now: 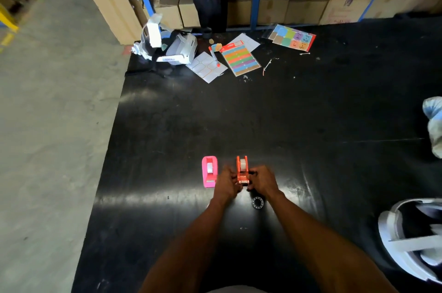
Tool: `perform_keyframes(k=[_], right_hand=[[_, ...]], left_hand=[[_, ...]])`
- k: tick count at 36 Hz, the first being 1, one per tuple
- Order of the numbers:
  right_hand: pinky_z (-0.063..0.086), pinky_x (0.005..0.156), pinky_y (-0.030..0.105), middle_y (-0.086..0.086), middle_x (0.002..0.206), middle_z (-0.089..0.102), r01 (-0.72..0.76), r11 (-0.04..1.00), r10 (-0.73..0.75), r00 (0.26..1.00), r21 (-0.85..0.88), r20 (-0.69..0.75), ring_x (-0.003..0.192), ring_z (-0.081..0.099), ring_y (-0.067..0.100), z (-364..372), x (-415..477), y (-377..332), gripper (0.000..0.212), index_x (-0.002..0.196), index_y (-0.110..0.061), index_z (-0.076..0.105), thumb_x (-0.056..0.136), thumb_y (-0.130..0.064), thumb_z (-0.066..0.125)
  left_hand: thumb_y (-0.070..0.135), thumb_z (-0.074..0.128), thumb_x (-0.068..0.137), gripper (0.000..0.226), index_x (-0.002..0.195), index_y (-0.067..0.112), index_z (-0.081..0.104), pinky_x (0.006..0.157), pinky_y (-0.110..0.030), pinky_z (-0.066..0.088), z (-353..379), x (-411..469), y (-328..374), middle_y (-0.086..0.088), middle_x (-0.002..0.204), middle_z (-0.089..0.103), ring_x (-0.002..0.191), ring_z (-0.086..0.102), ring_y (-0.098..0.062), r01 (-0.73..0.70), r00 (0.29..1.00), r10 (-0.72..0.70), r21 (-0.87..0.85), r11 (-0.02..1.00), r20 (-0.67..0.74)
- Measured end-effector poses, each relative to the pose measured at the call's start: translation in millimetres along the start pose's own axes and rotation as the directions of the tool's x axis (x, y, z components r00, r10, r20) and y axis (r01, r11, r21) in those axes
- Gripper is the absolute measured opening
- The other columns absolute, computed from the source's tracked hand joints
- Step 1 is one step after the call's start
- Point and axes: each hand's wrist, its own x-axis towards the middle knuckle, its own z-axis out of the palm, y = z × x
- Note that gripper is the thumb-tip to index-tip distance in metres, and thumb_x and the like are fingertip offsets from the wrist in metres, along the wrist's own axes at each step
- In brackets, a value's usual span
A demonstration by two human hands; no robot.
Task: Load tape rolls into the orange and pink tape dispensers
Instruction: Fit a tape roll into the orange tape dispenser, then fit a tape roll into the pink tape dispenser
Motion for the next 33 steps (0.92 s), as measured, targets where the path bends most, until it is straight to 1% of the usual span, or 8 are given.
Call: perform_keyframes(k=[3, 8, 13, 17, 19, 21, 25, 33], right_hand=[[0.059, 0.068, 0.036, 0.010, 0.072, 0.077, 0.014, 0.995, -0.015, 1.000, -0.096, -0.014, 0.068, 0.074, 0.023, 2.5, -0.9, 0.6, 0.018, 0.087, -0.015, 0.079, 0.082, -0.027, 0.067], [0.056, 0.073, 0.034, 0.010, 0.081, 0.077, 0.049, 0.990, -0.054, 0.998, -0.129, -0.036, 0.075, 0.073, 0.028, 1.1, -13.5, -5.9, 0.045, 0.092, -0.016, 0.076, 0.074, -0.046, 0.049], [0.061, 0.071, 0.048, 0.009, 0.079, 0.073, 0.044, 0.986, -0.061, 0.993, -0.160, -0.103, 0.072, 0.072, 0.033, 0.7, -0.2, 14.1, 0.021, 0.082, -0.020, 0.063, 0.080, -0.030, 0.045], [0.060, 0.078, 0.051, 0.016, 0.102, 0.074, 0.086, 0.986, -0.109, 0.981, -0.144, -0.161, 0.089, 0.072, 0.039, 4.1, 10.1, 23.4, 0.030, 0.113, -0.022, 0.067, 0.087, -0.030, 0.054], [0.061, 0.077, 0.048, 0.016, 0.099, 0.074, 0.101, 0.979, -0.133, 0.974, -0.175, -0.183, 0.087, 0.072, 0.038, 2.5, -0.1, 12.5, 0.030, 0.104, -0.024, 0.067, 0.082, -0.036, 0.050], [0.059, 0.077, 0.043, 0.014, 0.094, 0.074, 0.113, 0.967, -0.157, 0.970, -0.227, -0.183, 0.087, 0.071, 0.038, 0.1, -22.2, -9.0, 0.020, 0.091, -0.022, 0.065, 0.084, -0.031, 0.049], [0.052, 0.083, 0.037, 0.015, 0.111, 0.073, 0.164, 0.934, -0.236, 0.950, -0.316, -0.203, 0.104, 0.067, 0.038, 2.7, -54.0, -41.0, 0.023, 0.109, -0.017, 0.070, 0.094, -0.025, 0.054], [0.053, 0.081, 0.037, 0.009, 0.102, 0.075, 0.327, 0.839, -0.400, 0.913, -0.436, -0.085, 0.099, 0.068, 0.033, 26.8, -60.6, -69.5, 0.015, 0.100, -0.017, 0.071, 0.091, -0.022, 0.060]], left_hand=[[0.000, 0.061, 0.055, 0.049, 0.085, 0.029, 0.036, 0.060, -0.037, 0.051, 11.1, 14.3, -27.1, -0.010, 0.097, 0.062, 0.082, 0.064, -0.027, -0.030, 0.999, 0.032, -0.054, 0.998, 0.040], [0.006, 0.062, 0.060, 0.051, 0.097, 0.026, 0.034, 0.083, -0.053, 0.056, 17.7, 25.9, -46.3, -0.008, 0.099, 0.065, 0.092, 0.068, -0.028, -0.006, 1.000, 0.006, -0.019, 1.000, 0.019], [0.003, 0.066, 0.078, 0.039, 0.108, 0.020, 0.046, 0.092, -0.045, 0.052, -5.6, -26.0, 1.3, -0.014, 0.114, 0.061, 0.105, 0.061, -0.032, -0.092, 0.996, 0.092, -0.006, 0.996, -0.005], [-0.002, 0.059, 0.088, 0.036, 0.116, 0.019, 0.051, 0.093, -0.031, 0.048, -25.9, -41.2, 3.2, -0.016, 0.126, 0.061, 0.115, 0.060, -0.032, -0.123, 0.991, 0.123, 0.015, 0.992, -0.052], [-0.002, 0.058, 0.088, 0.041, 0.127, 0.008, 0.053, 0.090, -0.031, 0.049, -37.1, -45.3, -1.5, -0.017, 0.124, 0.062, 0.106, 0.062, -0.029, -0.123, 0.989, 0.123, -0.002, 0.992, -0.078], [0.004, 0.059, 0.087, 0.039, 0.124, 0.012, 0.056, 0.085, -0.028, 0.053, -51.8, -50.7, -5.2, -0.010, 0.116, 0.066, 0.094, 0.063, -0.020, -0.108, 0.988, 0.107, -0.003, 0.994, -0.113], [0.004, 0.062, 0.074, 0.035, 0.106, 0.016, 0.061, 0.065, -0.017, 0.055, -79.9, -53.3, -26.6, -0.006, 0.098, 0.070, 0.084, 0.068, -0.021, -0.146, 0.976, 0.148, 0.027, 0.989, -0.159], [-0.007, 0.065, 0.078, 0.040, 0.116, 0.003, 0.057, 0.063, -0.005, 0.046, -124.7, -50.6, -56.1, -0.005, 0.095, 0.061, 0.078, 0.058, -0.017, -0.159, 0.973, 0.180, 0.145, 0.977, -0.147]])
